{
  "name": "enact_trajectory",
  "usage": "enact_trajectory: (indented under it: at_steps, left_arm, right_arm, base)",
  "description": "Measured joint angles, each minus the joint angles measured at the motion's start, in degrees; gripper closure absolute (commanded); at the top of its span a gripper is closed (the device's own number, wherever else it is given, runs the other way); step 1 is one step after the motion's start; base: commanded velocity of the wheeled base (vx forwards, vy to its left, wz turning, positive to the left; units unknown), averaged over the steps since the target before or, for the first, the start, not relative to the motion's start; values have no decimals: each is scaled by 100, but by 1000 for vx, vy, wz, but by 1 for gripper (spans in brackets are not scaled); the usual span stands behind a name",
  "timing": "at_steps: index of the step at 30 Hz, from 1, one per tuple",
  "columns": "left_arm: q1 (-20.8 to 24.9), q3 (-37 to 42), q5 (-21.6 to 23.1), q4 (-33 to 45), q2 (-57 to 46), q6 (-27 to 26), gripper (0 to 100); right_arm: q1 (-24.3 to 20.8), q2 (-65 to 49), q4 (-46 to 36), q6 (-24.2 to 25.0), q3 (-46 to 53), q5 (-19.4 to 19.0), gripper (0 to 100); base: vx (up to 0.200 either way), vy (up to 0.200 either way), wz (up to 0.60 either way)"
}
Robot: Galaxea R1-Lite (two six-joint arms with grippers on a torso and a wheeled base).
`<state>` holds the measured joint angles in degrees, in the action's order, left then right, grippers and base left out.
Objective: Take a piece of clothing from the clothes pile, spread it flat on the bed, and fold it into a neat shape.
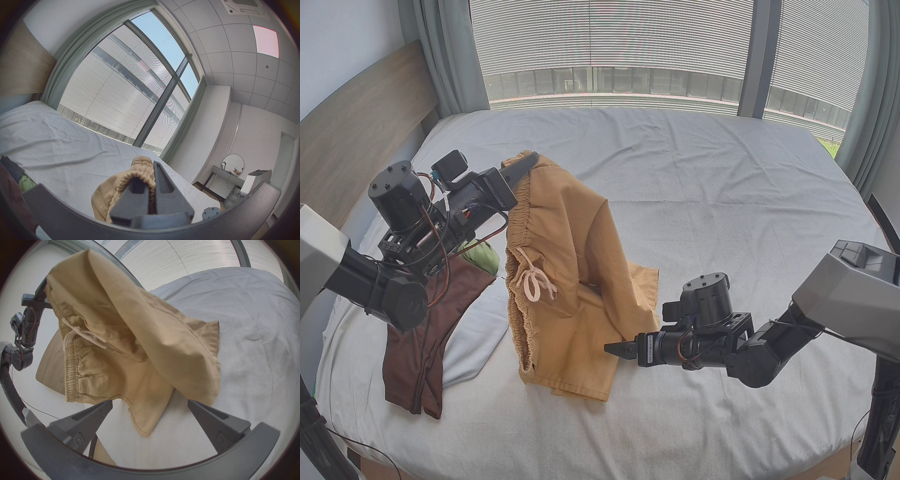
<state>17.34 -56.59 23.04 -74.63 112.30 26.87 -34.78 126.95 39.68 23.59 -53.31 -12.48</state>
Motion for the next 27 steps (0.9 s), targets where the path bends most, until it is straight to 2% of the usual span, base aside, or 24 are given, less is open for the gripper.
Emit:
enact_trajectory:
  at_steps: [6,12,24,25,27]
  left_arm:
    - [0,-7,-6,0,0,0,100]
    - [-4,-7,-16,-22,0,0,100]
    - [0,-9,-29,-28,2,1,100]
    - [0,-9,-29,-30,2,0,100]
    - [0,-9,-29,-30,2,1,100]
  right_arm:
    - [-52,402,-172,46,-352,-2,0]
    - [-61,747,-455,468,-912,-12,0]
    - [-57,1304,-769,753,-1701,-23,0]
    - [-66,1343,-767,758,-1736,-21,100]
    - [-94,1417,-761,769,-1804,-18,100]
  base:
    - [0,0,0]
    - [0,0,0]
    - [0,0,0]
    - [0,0,0]
    - [0,0,0]
